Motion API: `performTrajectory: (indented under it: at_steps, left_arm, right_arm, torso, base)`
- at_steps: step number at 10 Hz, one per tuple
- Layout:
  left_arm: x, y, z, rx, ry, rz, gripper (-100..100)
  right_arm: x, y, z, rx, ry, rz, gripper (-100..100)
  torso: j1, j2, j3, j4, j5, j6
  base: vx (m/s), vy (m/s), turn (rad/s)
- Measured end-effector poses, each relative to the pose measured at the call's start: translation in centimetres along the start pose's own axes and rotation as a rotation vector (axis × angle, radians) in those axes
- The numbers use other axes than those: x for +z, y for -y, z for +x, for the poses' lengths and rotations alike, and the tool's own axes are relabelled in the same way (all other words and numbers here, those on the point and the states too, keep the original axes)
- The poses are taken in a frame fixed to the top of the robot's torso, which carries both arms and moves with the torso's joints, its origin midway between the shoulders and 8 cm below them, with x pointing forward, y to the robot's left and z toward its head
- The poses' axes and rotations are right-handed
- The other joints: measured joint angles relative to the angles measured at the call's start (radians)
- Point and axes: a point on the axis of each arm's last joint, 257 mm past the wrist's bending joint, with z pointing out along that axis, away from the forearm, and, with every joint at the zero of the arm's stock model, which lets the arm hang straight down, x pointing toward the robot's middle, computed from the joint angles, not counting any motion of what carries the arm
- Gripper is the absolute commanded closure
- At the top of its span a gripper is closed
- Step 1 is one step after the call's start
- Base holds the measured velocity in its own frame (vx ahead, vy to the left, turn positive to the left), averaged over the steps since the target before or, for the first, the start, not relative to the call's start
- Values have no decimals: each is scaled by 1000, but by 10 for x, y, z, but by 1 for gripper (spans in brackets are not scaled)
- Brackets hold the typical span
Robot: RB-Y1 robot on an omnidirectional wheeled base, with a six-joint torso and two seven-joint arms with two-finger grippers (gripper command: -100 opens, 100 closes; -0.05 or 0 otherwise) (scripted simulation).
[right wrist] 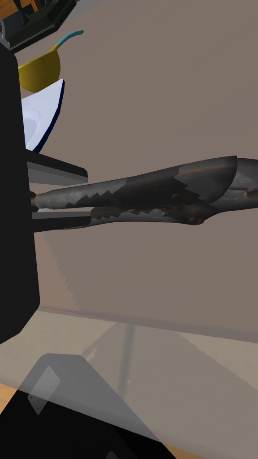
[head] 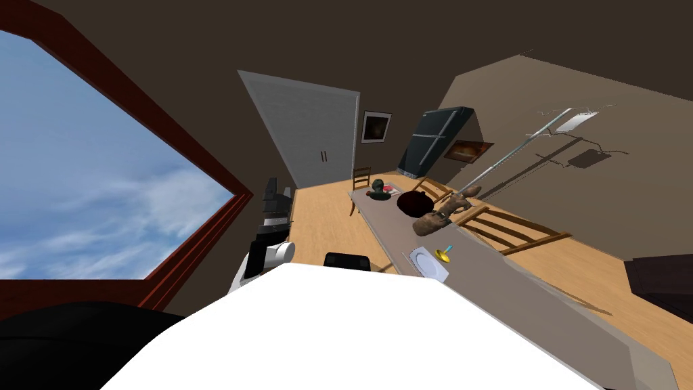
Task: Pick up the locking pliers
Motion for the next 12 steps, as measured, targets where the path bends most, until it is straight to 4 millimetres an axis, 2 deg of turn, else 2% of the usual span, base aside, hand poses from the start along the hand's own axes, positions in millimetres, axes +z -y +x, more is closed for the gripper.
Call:
performTrajectory:
  at_steps: [3,8,12]
  left_arm:
    - [0,0,0,0,0,0,0]
    - [0,0,0,0,0,0,0]
    - [0,0,0,0,0,0,0]
  right_arm:
    - [12,17,-16,-14,10,-3,100]
    - [19,33,-27,-33,18,-5,100]
    - [28,58,-44,-35,30,1,100]
  torso:
    - [-1,-1,0,0,0,0]
    - [-3,-2,-1,0,0,0]
    - [-1,0,0,0,0,0]
  base:
    - [-37,47,-42]
    - [-22,29,-30]
    - [-41,49,-51]
